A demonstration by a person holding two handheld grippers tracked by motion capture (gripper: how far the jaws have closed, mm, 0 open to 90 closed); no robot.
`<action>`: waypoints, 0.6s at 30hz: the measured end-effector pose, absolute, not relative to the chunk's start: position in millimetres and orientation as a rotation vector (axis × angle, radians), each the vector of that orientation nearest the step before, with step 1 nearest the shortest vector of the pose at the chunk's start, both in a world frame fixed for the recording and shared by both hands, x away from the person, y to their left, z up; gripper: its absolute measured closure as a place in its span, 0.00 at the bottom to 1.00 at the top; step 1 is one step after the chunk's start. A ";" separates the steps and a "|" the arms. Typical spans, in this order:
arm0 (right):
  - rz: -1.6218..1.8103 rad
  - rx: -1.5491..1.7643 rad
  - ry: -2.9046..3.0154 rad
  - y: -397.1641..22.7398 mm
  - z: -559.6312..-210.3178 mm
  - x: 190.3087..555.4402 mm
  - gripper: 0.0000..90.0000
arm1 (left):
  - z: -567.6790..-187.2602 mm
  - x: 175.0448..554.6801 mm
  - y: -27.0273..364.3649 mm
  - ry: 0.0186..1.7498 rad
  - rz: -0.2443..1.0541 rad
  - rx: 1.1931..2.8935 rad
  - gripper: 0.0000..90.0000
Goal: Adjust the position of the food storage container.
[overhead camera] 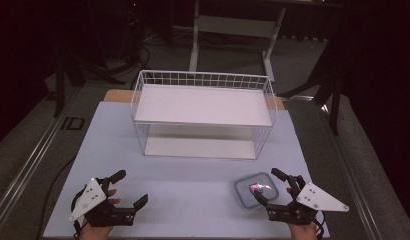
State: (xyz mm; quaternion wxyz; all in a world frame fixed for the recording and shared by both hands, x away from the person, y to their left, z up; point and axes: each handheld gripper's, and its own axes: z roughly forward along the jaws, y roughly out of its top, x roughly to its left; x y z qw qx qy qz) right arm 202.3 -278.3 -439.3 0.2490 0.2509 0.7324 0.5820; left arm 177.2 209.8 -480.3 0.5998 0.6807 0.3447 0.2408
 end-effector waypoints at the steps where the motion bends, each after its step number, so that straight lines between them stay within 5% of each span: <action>1: 1.587 0.684 1.984 -277.2 -437.6 201.3 0.16 | -480.2 176.7 210.0 0.798 0.557 1.575 0.00; 10: 1.651 0.653 1.969 -271.4 -423.3 195.3 0.17 | -479.2 173.0 209.2 0.796 0.581 1.580 0.00; 18: 1.615 0.756 1.992 -281.9 -416.4 227.4 0.13 | -480.2 174.1 207.7 0.791 0.565 1.586 0.00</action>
